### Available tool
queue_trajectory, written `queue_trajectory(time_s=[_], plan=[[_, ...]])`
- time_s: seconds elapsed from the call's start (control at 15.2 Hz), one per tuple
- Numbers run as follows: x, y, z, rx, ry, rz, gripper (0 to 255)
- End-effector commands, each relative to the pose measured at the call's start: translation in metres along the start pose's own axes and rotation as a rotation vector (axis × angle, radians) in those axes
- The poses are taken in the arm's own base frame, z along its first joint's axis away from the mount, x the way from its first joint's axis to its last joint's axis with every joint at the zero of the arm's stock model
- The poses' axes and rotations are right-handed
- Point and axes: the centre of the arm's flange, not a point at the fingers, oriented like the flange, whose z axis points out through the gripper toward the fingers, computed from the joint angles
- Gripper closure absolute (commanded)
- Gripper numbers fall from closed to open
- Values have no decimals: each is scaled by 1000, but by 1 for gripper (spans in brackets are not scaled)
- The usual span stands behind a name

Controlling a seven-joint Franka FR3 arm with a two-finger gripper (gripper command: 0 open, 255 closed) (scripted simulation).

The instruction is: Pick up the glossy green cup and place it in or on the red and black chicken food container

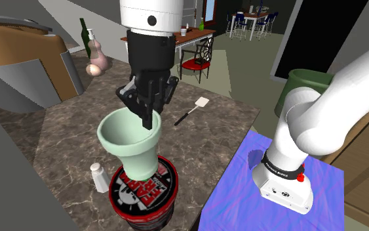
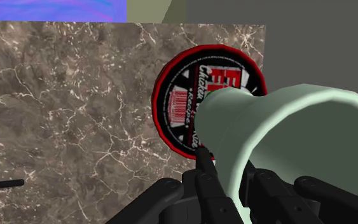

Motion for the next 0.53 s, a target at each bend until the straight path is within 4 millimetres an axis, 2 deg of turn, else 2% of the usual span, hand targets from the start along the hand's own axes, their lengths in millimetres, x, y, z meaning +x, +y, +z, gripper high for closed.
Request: queue_trajectory(time_s=[0.0, 0.4, 0.46], plan=[[0, 2, 11, 1, 1, 0, 255], [-1, 6, 44, 1, 1, 0, 255], [-1, 6, 44, 1, 1, 0, 255]])
